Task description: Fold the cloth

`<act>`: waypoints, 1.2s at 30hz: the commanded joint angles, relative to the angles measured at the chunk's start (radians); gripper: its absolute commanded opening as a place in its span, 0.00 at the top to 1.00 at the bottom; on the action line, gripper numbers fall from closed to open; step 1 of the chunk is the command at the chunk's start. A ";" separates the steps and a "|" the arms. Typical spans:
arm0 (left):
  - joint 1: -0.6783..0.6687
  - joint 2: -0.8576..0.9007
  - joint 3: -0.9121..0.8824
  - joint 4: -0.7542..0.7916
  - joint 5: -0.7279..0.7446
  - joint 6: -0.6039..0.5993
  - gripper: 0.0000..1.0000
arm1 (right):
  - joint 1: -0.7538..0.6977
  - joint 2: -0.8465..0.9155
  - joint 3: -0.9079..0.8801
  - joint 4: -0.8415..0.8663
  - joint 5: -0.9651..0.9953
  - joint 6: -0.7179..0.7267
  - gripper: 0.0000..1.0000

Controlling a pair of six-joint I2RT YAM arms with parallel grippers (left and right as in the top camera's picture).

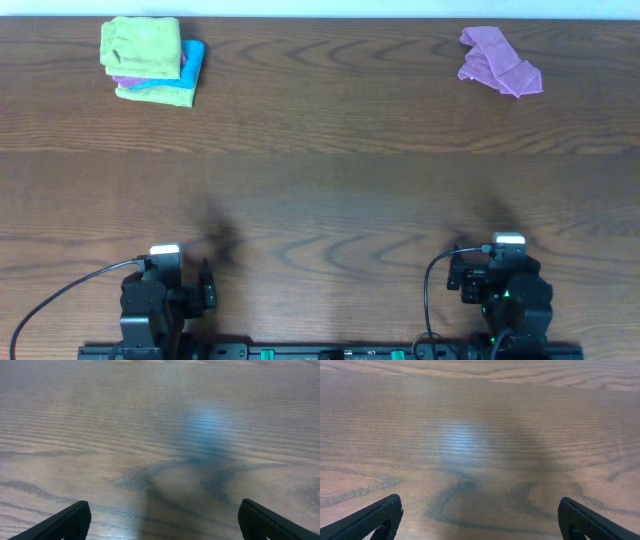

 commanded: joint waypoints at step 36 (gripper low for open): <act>0.005 -0.006 -0.036 -0.027 -0.007 -0.010 0.05 | -0.256 1.717 1.425 0.033 -0.121 0.125 0.01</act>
